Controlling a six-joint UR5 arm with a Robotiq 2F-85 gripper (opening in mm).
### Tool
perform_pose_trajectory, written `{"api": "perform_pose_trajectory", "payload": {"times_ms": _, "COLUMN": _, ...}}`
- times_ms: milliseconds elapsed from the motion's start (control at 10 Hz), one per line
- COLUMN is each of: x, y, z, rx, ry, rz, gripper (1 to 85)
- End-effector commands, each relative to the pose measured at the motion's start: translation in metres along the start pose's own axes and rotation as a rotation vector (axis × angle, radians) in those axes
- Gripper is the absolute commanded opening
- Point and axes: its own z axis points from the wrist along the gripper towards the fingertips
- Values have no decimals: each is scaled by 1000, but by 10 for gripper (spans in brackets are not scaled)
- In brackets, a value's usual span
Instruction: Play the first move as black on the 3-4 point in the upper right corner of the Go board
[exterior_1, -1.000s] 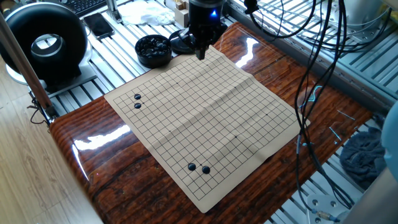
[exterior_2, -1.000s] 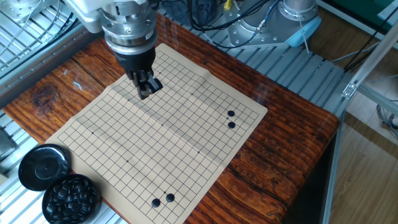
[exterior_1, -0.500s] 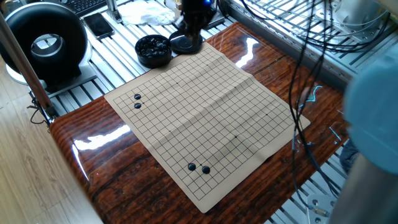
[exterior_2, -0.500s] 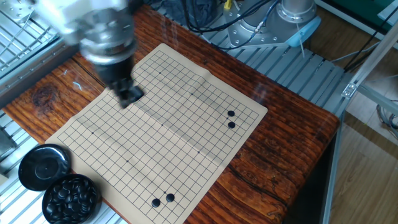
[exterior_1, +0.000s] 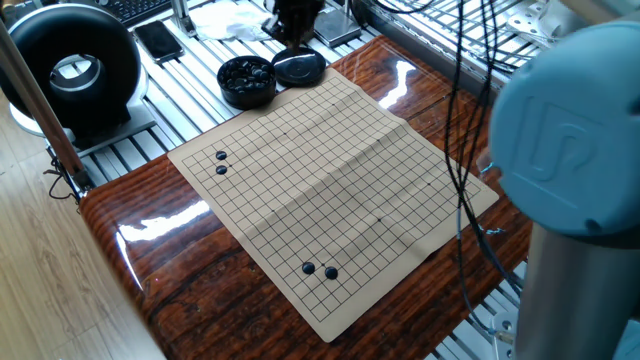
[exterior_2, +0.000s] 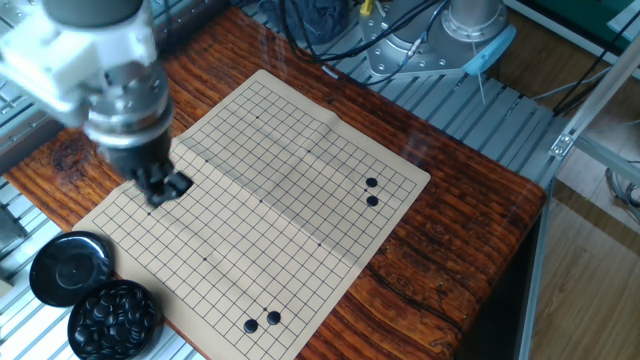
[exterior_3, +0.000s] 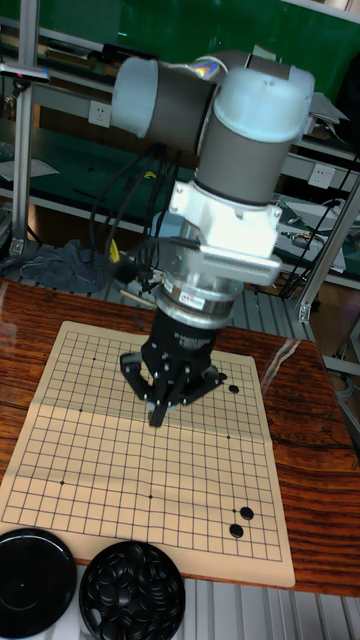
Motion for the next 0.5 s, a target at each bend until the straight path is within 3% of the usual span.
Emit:
{"api": "perform_pose_trajectory", "payload": {"times_ms": 0, "x": -13, "y": 4, "z": 5, "rx": -6, "ry": 0, "rz": -140, "gripper": 13}}
{"api": "perform_pose_trajectory", "payload": {"times_ms": 200, "x": 1, "y": 4, "z": 5, "rx": -11, "ry": 53, "rz": -167, "gripper": 13}}
{"api": "perform_pose_trajectory", "payload": {"times_ms": 400, "x": 1, "y": 4, "z": 5, "rx": -6, "ry": 52, "rz": -120, "gripper": 13}}
